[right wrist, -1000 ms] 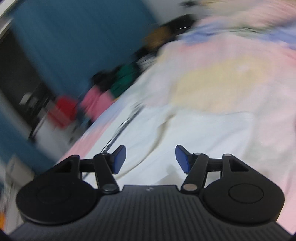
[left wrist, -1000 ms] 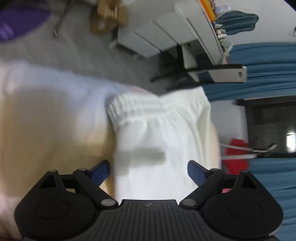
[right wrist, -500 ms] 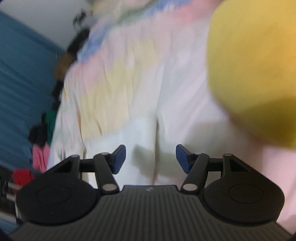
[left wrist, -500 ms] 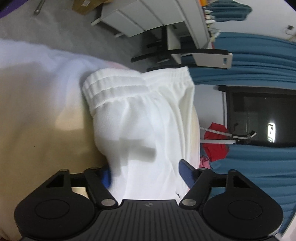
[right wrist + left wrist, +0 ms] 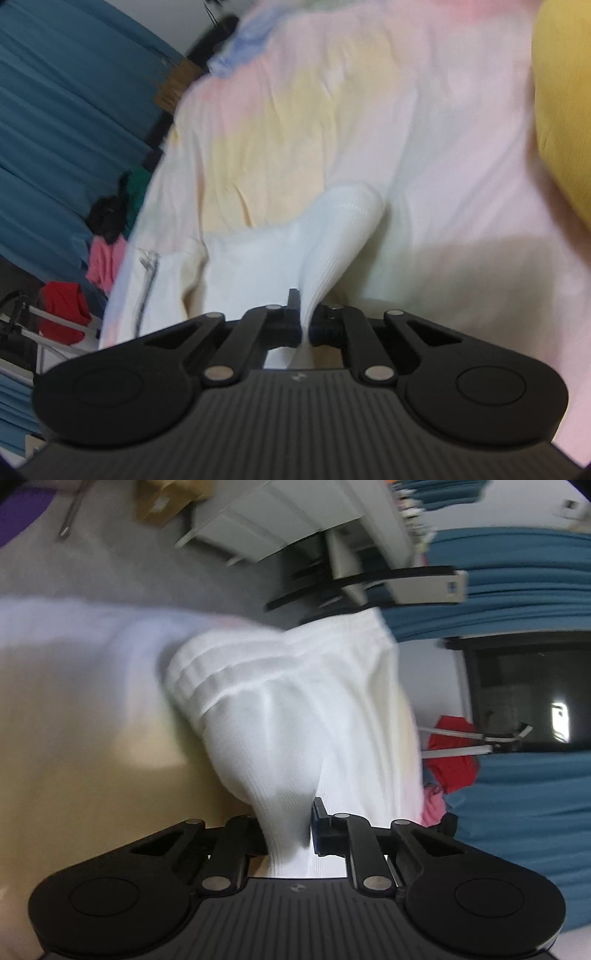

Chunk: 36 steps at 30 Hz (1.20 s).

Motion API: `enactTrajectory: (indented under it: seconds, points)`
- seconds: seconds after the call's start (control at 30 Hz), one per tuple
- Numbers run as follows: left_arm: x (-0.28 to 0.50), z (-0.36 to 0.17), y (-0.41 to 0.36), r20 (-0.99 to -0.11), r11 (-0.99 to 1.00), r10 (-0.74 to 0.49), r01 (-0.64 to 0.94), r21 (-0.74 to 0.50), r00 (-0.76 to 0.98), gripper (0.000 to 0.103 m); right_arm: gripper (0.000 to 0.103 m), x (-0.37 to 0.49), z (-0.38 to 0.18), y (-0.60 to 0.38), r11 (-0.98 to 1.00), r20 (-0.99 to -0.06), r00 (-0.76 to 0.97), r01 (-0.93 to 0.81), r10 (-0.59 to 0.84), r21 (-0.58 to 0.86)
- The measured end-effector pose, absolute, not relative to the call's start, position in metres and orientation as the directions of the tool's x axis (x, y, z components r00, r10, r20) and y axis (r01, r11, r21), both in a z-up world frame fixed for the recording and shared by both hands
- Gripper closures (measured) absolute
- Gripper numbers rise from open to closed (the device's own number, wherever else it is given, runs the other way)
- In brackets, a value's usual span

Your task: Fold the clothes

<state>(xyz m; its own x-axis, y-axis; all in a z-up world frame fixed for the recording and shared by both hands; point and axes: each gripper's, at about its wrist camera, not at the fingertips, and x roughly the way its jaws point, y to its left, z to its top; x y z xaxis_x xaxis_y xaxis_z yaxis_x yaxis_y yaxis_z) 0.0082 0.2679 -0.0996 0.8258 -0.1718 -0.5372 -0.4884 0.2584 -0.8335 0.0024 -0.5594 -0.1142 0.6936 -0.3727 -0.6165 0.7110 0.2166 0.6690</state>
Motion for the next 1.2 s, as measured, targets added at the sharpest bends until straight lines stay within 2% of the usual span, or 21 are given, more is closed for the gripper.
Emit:
enactTrajectory:
  seconds: [0.07, 0.23, 0.43, 0.6, 0.77, 0.87, 1.03, 1.17, 1.2]
  points:
    - [0.001, -0.088, 0.264, -0.488, 0.289, -0.143, -0.435, -0.853, 0.861, 0.094, 0.097, 0.000, -0.107, -0.564, 0.234, -0.590, 0.703, 0.699, -0.397, 0.676]
    - [-0.028, -0.062, 0.261, -0.362, 0.351, -0.088, -0.312, -0.883, 0.928, 0.096, 0.097, -0.009, -0.082, -0.554, 0.314, -0.522, 0.722, 0.678, -0.454, 0.665]
    - [-0.011, -0.034, 0.259, -0.355, 0.418, -0.106, -0.283, -0.863, 0.929, 0.097, 0.097, -0.014, -0.061, -0.548, 0.385, -0.471, 0.746, 0.654, -0.471, 0.651]
    - [0.054, 0.006, 0.261, -0.364, 0.503, -0.145, -0.248, -0.828, 0.920, 0.098, 0.097, 0.048, -0.026, -0.551, 0.478, -0.433, 0.782, 0.619, -0.448, 0.624]
    - [0.174, 0.021, 0.253, -0.395, 0.567, -0.126, -0.260, -0.781, 0.910, 0.098, 0.097, 0.160, 0.006, -0.560, 0.552, -0.420, 0.782, 0.623, -0.461, 0.554]
    - [0.258, 0.011, 0.244, -0.457, 0.598, -0.091, -0.318, -0.736, 0.885, 0.098, 0.097, 0.241, 0.006, -0.551, 0.622, -0.414, 0.748, 0.662, -0.519, 0.417]
    - [0.375, -0.034, 0.228, -0.562, 0.656, -0.045, -0.400, -0.640, 0.826, 0.097, 0.097, 0.351, -0.046, -0.557, 0.621, -0.511, 0.677, 0.720, -0.530, 0.310]
    - [0.423, -0.082, 0.217, -0.651, 0.699, 0.005, -0.468, -0.541, 0.759, 0.095, 0.097, 0.404, -0.094, -0.560, 0.640, -0.588, 0.628, 0.734, -0.510, 0.228]
    - [0.426, -0.089, 0.215, -0.662, 0.721, 0.019, -0.470, -0.510, 0.749, 0.092, 0.095, 0.413, -0.103, -0.561, 0.656, -0.612, 0.622, 0.724, -0.489, 0.213]
